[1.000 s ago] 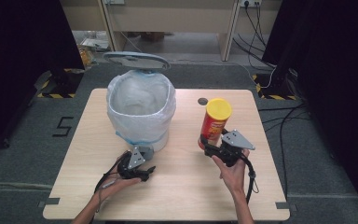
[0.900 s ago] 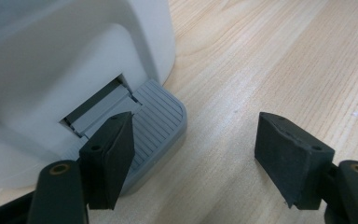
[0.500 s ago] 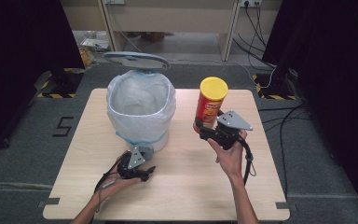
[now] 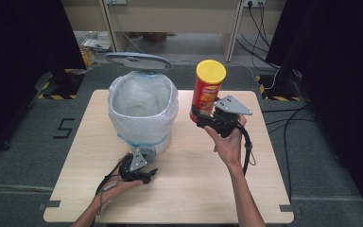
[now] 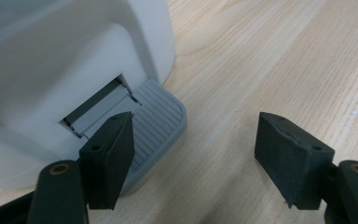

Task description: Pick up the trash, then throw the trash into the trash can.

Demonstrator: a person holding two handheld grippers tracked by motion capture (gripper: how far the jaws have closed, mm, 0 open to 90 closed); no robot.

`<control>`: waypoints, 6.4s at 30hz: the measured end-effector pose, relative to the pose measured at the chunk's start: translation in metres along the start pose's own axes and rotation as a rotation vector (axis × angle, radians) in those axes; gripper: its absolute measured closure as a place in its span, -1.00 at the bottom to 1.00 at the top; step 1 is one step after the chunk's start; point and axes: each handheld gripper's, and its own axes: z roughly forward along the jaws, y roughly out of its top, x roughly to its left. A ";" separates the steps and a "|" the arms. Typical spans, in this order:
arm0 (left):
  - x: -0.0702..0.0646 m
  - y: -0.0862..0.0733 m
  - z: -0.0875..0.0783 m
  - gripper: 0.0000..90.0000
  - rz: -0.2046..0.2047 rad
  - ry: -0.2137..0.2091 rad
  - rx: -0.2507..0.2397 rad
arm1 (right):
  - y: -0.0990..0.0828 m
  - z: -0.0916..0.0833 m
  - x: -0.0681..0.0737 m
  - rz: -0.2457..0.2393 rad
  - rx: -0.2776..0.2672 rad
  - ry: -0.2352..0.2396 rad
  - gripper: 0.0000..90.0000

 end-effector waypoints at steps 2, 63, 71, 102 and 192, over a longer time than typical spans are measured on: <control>0.000 0.000 0.000 -0.38 0.000 0.000 0.001 | 0.006 0.001 0.001 -0.001 -0.006 0.002 -0.46; 0.000 0.000 0.000 -0.38 -0.006 -0.011 0.003 | 0.079 0.072 0.092 -0.039 -0.012 0.212 -0.47; 0.000 0.000 0.000 -0.38 -0.006 -0.011 0.003 | 0.078 0.081 0.097 -0.033 -0.004 0.224 -0.47; 0.000 0.000 0.000 -0.38 -0.005 -0.012 0.003 | 0.079 0.080 0.096 -0.052 0.050 0.239 -0.59; 0.001 0.000 0.000 -0.38 0.002 -0.009 0.003 | -0.164 -0.041 -0.014 0.104 0.376 -0.012 -0.62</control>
